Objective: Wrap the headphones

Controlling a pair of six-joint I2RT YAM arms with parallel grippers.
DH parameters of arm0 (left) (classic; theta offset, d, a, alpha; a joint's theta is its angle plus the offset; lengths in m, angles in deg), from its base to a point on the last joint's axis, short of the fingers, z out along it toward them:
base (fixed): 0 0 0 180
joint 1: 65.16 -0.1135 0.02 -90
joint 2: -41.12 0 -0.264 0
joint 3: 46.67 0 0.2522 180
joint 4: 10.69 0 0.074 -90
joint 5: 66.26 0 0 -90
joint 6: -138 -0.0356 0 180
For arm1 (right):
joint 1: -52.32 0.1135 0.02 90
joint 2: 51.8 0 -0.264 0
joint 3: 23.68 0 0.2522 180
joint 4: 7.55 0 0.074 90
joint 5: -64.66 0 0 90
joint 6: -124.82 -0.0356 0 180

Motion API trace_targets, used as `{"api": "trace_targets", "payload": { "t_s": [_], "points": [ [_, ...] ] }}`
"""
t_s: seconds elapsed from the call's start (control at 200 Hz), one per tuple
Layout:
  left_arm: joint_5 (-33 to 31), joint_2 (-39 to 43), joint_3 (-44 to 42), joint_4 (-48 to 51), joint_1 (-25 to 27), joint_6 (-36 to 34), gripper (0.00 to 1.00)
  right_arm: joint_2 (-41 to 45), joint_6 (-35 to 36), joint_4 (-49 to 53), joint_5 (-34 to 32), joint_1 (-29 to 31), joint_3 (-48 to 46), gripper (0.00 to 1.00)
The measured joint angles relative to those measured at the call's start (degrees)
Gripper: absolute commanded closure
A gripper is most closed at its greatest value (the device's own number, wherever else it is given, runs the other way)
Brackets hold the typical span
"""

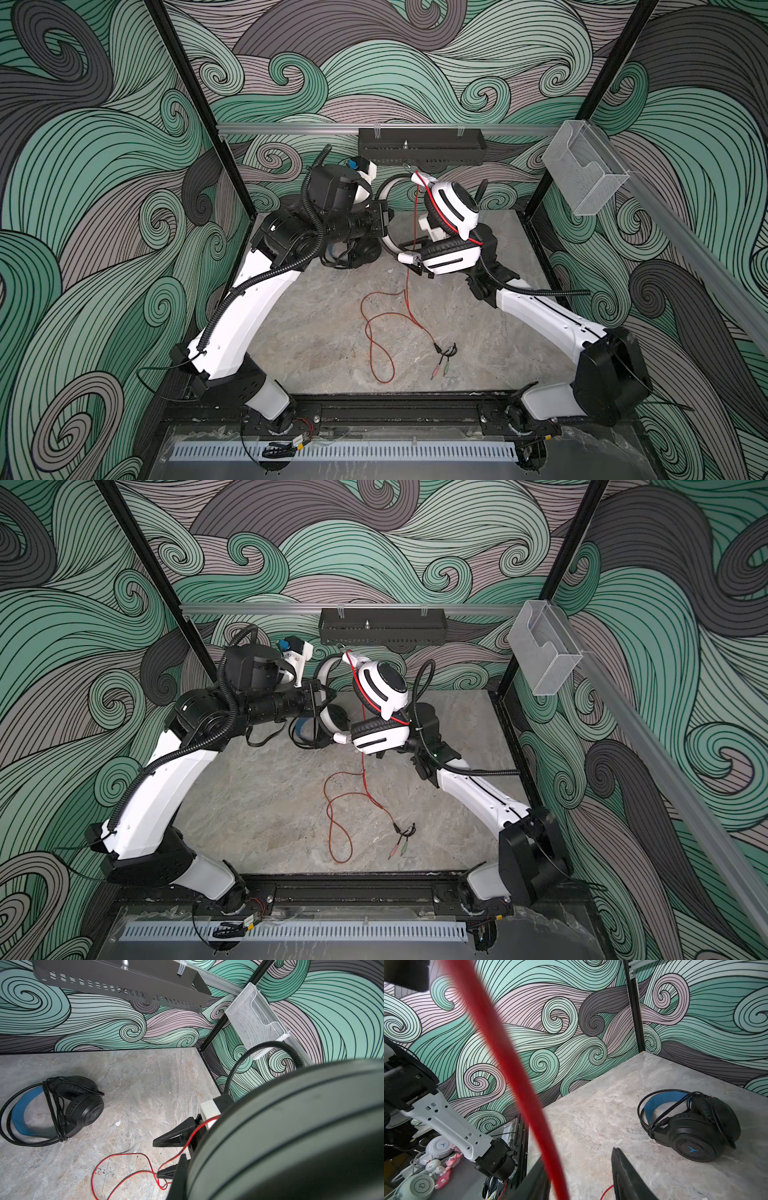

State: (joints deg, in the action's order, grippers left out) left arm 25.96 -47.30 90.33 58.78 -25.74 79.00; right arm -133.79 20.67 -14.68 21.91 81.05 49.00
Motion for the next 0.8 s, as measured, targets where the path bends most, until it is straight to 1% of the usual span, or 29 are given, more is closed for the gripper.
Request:
{"api": "trace_targets", "payload": {
  "t_s": [0.28, 0.415, 0.57, 0.695, 0.801],
  "points": [
    [-0.1, -0.1, 0.9, -3.3, -2.3, 2.8, 1.00, 0.5, 0.4, 0.6, -0.3, 2.8, -3.7, 0.70],
    [-1.3, -0.1, 0.9, -5.0, -2.8, 4.5, 1.00, 2.3, 0.5, 1.0, -0.9, 4.0, -6.6, 0.82],
    [-4.8, -0.1, 0.9, -7.4, -3.3, 6.4, 1.00, 4.5, 0.5, 1.4, -1.8, 4.8, -9.3, 0.96],
    [-7.9, 0.0, 0.9, -8.0, -3.5, 7.3, 1.00, 6.0, 0.6, 1.8, -2.3, 5.0, -10.6, 1.00],
    [-11.1, 0.1, 0.8, -7.9, -3.7, 7.4, 1.00, 7.5, 1.2, 3.0, -2.5, 5.4, -10.7, 1.00]
  ]
}}
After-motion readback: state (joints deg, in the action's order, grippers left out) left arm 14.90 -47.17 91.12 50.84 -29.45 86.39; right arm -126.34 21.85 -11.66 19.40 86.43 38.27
